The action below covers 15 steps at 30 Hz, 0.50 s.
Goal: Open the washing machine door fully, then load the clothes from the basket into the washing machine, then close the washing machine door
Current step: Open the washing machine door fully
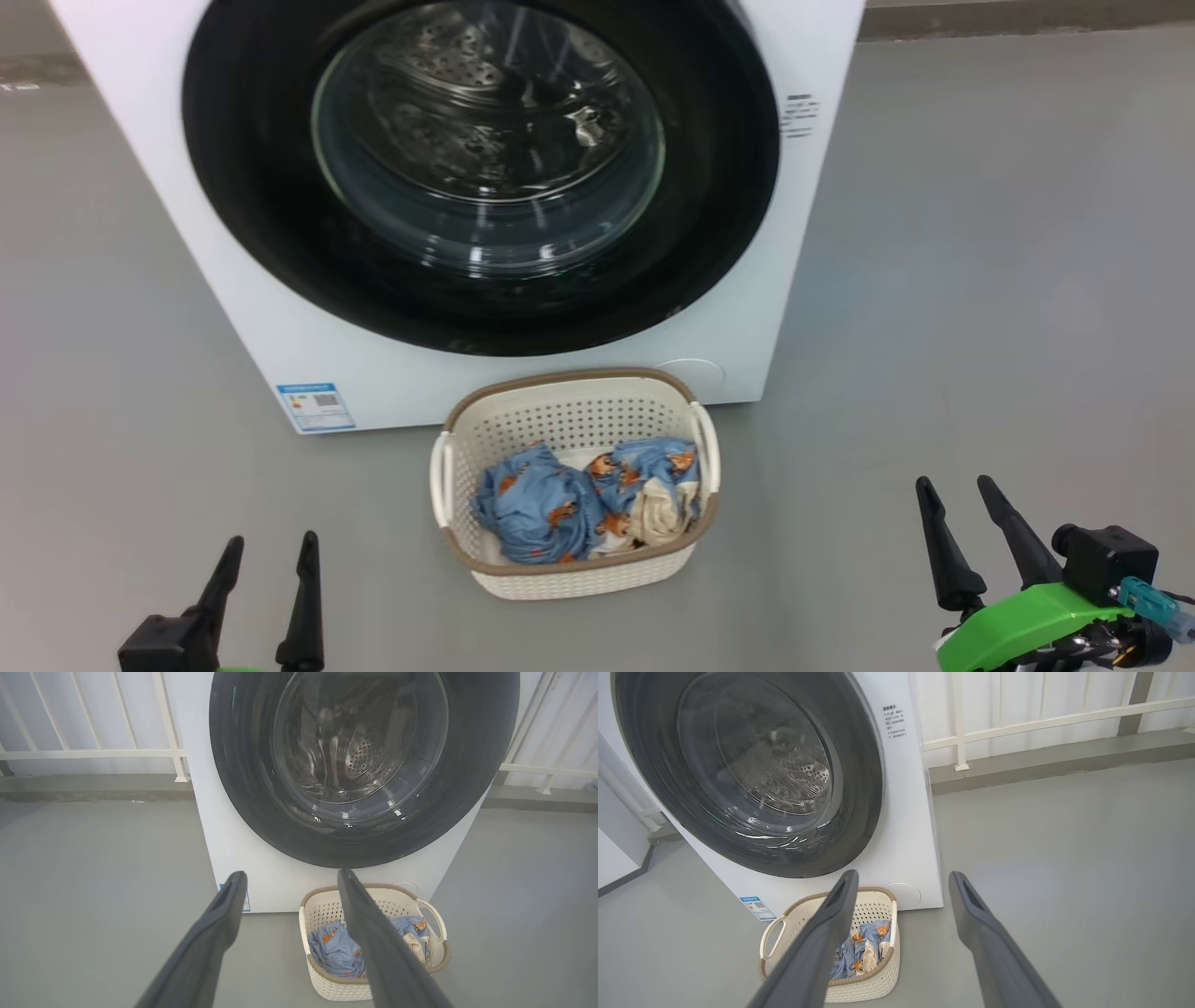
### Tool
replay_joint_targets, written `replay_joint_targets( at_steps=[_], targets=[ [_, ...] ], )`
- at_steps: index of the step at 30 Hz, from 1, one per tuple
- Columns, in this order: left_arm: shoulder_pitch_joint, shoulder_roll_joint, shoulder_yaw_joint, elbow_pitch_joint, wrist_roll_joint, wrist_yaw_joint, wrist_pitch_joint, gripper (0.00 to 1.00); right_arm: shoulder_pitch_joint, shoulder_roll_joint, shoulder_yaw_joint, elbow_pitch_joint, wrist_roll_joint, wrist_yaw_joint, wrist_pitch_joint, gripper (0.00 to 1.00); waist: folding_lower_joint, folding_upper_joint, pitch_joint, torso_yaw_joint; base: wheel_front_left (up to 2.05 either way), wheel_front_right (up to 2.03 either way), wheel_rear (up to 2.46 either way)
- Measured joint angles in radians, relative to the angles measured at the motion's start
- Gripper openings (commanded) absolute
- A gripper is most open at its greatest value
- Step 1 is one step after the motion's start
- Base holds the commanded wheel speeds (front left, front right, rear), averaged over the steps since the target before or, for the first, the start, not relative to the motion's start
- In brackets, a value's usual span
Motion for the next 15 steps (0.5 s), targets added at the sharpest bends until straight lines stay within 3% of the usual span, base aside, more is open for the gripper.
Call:
replay_joint_targets(
  at_steps=[15],
  targets=[
    [-0.002,-0.002,0.006,-0.002,-0.003,0.0,0.0,1.0,0.0,0.0,-0.004,-0.003,-0.001,0.0,0.0,1.0,0.0,0.0,0.008,-0.007,1.23,1.23,-2.46]
  ],
)
